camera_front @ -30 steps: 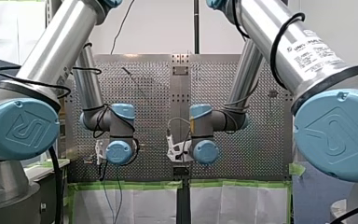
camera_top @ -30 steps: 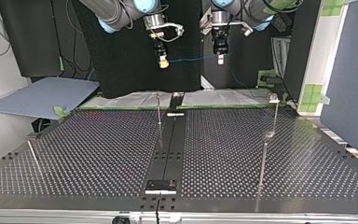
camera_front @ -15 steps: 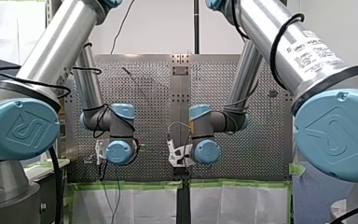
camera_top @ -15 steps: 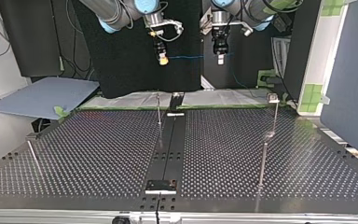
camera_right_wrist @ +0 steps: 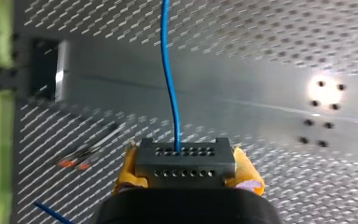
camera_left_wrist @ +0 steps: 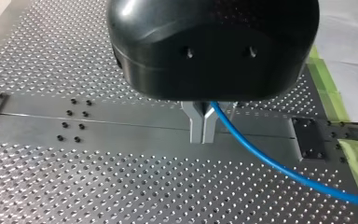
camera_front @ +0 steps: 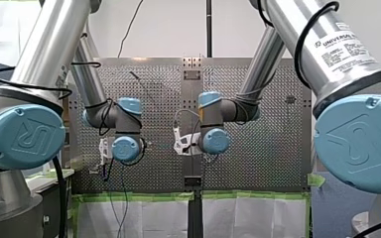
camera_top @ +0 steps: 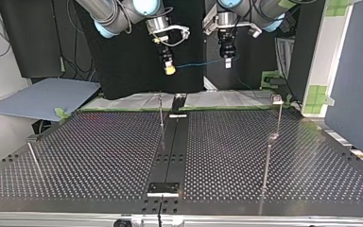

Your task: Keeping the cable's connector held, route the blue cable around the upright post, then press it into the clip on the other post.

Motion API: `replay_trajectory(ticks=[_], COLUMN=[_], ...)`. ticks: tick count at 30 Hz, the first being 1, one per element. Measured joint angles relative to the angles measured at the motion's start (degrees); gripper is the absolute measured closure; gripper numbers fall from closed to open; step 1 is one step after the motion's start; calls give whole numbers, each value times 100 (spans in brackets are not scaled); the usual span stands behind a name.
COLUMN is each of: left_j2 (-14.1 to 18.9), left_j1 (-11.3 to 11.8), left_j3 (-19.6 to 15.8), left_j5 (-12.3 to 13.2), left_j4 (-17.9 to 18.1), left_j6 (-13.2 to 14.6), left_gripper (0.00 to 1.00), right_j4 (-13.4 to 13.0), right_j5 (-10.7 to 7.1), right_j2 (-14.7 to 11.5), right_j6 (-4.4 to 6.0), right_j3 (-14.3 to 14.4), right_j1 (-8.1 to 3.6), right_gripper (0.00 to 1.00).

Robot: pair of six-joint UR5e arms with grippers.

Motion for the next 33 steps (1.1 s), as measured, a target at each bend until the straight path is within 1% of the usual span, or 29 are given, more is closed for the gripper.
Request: replay_trajectory(ticks=[3, 6, 12, 16, 22, 29, 33], left_j2=[141, 299, 638, 857, 1219, 1669, 1910], left_j1=[23, 48, 131, 190, 274, 394, 465], left_j3=[0, 1, 20, 161, 507, 956, 1196], left_j5=[-25, -86, -130, -130, -130, -133, -121], left_j4=[-140, -299, -640, -857, -1219, -1671, -1912], left_j6=[-26, -60, -155, -170, -196, -336, -367], left_gripper=[100, 100, 100, 100, 100, 100, 100], right_j4=[17, 85, 389, 598, 831, 1065, 1192], right_j5=[-105, -146, -185, -208, -278, -420, -529], right_j2=[-164, -341, -702, -909, -998, -1003, -1006], right_j6=[95, 143, 179, 189, 215, 254, 305], right_j3=[-71, -160, -402, -529, -720, -1034, -1242], right_j1=[-25, -41, -59, -75, -110, -138, -149], right_gripper=[100, 100, 100, 100, 100, 100, 100])
